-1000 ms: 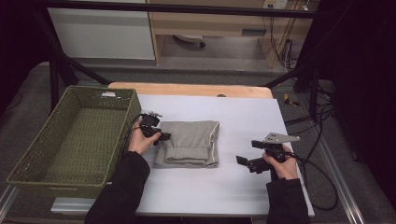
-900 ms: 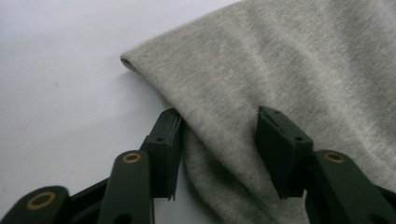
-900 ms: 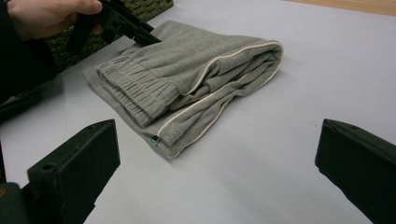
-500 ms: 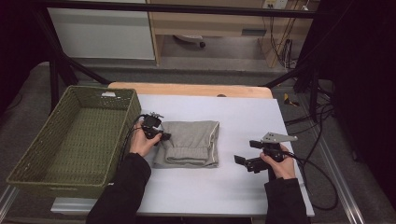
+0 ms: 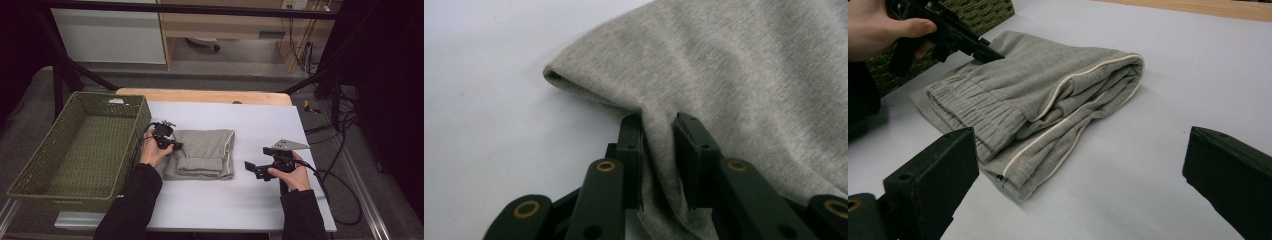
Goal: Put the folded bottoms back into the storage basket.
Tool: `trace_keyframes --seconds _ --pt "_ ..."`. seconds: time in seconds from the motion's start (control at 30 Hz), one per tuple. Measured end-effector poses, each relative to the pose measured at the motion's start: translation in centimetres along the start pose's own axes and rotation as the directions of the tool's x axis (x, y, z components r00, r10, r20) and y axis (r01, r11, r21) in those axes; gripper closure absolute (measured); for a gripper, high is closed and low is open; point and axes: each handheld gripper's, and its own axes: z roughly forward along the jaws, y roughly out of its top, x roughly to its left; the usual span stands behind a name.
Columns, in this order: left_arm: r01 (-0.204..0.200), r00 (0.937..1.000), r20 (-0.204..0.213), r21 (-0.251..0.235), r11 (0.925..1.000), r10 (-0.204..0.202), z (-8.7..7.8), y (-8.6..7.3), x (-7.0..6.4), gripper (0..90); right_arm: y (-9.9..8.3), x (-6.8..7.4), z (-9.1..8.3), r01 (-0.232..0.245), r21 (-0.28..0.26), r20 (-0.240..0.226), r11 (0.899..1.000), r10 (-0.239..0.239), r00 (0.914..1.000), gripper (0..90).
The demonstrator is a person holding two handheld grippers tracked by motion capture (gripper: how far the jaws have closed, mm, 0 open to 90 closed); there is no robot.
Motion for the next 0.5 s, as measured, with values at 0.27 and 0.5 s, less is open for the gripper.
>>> trace_keyframes --seconds 0.27,0.5 --pt "-0.023 0.9997 -0.007 0.000 0.9997 0.023 0.0 0.0 -0.1 72.9 0.7 0.6 1.7 -0.010 0.025 0.026 1.000 0.009 0.9996 3.7" --pt "-0.022 0.9998 -0.002 -0.005 0.9998 0.022 0.0 -0.1 -0.1 72.9 1.2 1.1 3.1 -0.019 0.035 0.045 0.999 0.018 0.9988 4.8"
